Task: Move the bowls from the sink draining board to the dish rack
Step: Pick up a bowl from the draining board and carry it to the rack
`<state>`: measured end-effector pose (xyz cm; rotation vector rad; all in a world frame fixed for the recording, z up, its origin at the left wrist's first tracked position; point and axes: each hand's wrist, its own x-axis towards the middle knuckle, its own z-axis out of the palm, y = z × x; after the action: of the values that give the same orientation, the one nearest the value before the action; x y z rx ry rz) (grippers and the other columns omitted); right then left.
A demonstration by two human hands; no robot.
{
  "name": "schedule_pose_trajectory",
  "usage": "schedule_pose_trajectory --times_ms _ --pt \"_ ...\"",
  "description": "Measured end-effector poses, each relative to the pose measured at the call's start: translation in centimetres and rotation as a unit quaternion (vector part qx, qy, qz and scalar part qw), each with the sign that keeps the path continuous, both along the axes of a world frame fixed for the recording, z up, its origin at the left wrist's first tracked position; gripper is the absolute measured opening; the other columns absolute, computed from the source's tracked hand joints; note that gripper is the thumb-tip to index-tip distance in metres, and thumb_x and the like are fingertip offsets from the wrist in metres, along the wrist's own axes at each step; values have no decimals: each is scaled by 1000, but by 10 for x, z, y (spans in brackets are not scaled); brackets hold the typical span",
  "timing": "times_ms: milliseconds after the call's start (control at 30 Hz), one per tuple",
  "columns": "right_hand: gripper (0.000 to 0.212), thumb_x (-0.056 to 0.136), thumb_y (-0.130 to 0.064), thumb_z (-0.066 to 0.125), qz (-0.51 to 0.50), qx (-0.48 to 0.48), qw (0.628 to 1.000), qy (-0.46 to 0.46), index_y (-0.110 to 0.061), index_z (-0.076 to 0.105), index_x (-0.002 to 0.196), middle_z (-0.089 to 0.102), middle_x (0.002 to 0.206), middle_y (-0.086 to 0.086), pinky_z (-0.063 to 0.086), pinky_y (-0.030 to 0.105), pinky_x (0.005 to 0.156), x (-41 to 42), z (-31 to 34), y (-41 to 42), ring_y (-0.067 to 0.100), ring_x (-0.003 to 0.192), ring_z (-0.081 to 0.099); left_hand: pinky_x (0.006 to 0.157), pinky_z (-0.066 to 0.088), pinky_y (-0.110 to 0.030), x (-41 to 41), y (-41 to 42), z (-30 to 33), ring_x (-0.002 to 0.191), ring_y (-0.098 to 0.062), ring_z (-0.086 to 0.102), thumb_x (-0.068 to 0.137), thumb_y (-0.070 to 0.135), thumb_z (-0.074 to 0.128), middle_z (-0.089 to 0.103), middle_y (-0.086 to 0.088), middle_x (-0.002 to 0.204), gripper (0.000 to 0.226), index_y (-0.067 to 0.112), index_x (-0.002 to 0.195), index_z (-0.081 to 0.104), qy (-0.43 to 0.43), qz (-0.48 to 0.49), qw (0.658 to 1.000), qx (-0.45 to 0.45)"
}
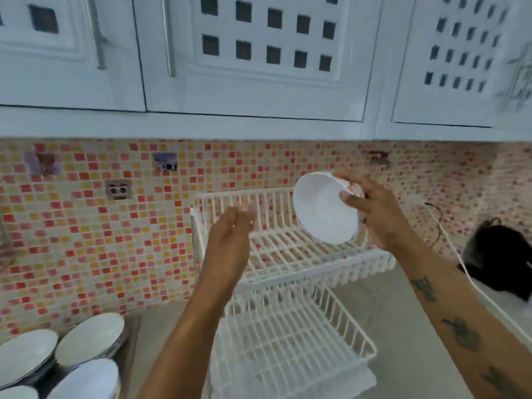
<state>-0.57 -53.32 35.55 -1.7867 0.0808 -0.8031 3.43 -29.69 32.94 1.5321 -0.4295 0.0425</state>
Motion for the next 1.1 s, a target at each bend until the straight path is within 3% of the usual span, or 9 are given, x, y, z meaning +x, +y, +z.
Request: schedule_pose_trajectory --times_ms 100,167,300,400,500,633,800,1033,1100 --pt "39 88 -13 64 -32 -172 983 62 -33 61 121 51 129 -2 37 35 102 19 -16 -21 19 121 44 73 44 -17 3 -3 -19 91 -7 59 101 38 42 62 12 96 30 14 94 59 -88 2 991 105" --pt "42 87 -20 66 -33 -252 960 119 -42 57 122 42 127 2 30 30 105 28 -28 -32 15 119 38 66 46 -16 8 -4 -28 88 -11 60 100 39 45 64 9 96 29 14 94 58 -115 -11 978 173" --pt "56 82 -22 73 -33 -377 910 170 -36 55 133 32 137 7 27 26 106 44 -45 -48 25 135 31 86 54 -35 12 -3 -34 98 -5 62 94 54 48 64 16 109 27 31 101 61 -168 -98 916 352" --pt "75 79 -29 75 -72 -454 865 202 -41 37 143 30 143 4 22 37 110 49 -49 -52 26 138 29 89 53 -35 8 -3 -31 99 -5 62 90 59 51 67 16 111 30 38 107 64 -199 -131 860 452" --pt "91 76 -29 75 -86 -491 831 248 -38 22 150 26 146 4 16 40 110 50 -48 -50 23 140 23 86 52 -31 9 -4 -35 91 -4 59 93 54 52 69 16 110 27 42 114 63 -222 -109 849 467" --pt "101 69 -27 76 -104 -549 776 293 -29 18 151 29 138 6 23 40 103 52 -48 -47 25 133 26 80 53 -29 11 -5 -38 76 -2 56 93 54 50 72 16 103 26 43 114 62 -219 -112 850 466" --pt "108 62 -35 80 -111 -631 694 328 -29 17 149 28 134 7 25 38 96 60 -49 -43 28 125 27 80 51 -27 10 -5 -39 86 -4 60 94 54 49 72 15 104 29 42 117 62 -234 -100 842 475" --pt "106 65 -38 76 -109 -656 666 337 -31 12 149 26 137 4 27 39 95 66 -54 -44 26 126 28 84 52 -33 0 -8 -37 103 -17 66 95 54 46 73 6 111 34 38 121 60 -275 -48 829 484" --pt "104 69 -49 71 -106 -654 655 363 -36 6 150 23 143 4 28 41 99 65 -49 -47 27 132 27 83 51 -36 -2 -7 -36 105 -23 66 95 52 48 73 1 113 34 35 120 63 -285 -45 833 473"
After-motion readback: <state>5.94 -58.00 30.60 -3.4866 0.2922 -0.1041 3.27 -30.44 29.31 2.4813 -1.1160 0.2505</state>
